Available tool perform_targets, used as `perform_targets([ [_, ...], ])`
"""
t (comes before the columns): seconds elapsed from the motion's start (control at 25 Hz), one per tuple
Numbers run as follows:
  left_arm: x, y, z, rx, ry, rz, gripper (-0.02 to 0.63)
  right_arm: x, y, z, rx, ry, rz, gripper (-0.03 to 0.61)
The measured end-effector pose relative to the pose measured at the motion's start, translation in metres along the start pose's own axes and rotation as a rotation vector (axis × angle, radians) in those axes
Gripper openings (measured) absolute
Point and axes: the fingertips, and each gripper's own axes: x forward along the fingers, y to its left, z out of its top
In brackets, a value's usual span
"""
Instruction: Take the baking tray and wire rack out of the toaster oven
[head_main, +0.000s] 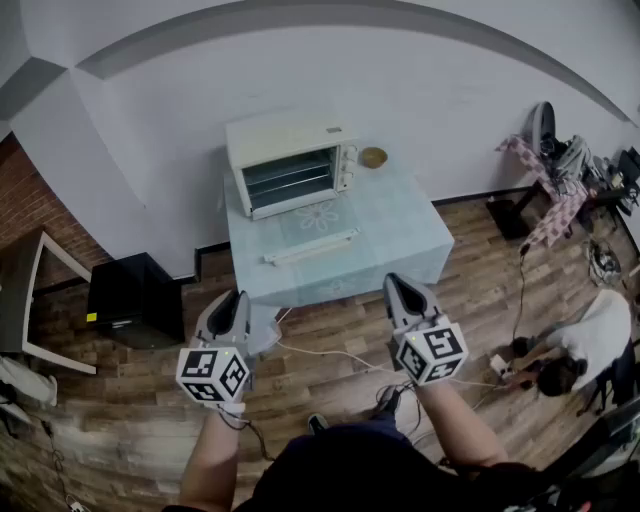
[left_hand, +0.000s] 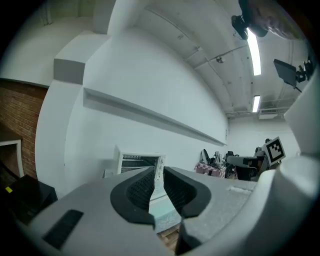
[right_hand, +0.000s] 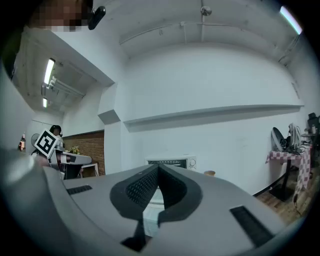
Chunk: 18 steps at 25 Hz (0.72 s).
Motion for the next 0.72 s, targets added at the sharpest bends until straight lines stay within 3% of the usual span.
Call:
perform_targets([
  [0.32, -0.001, 0.004, 0.004, -0.012, -0.016, 0.008, 0.054, 0.0, -0.003, 0.001, 0.01, 0.001, -0.016, 0.0],
  [0.64, -0.014, 0.008, 0.004, -0.046, -0.045, -0.001, 0.054, -0.011, -0.004, -0.011, 0.113, 0.007, -0.052, 0.006],
  [0.72, -0.016, 0.011, 0.005, -0.05, -0.057, 0.0, 0.067, -0.011, -0.002, -0.015, 0.125, 0.019, -0.06, 0.06],
])
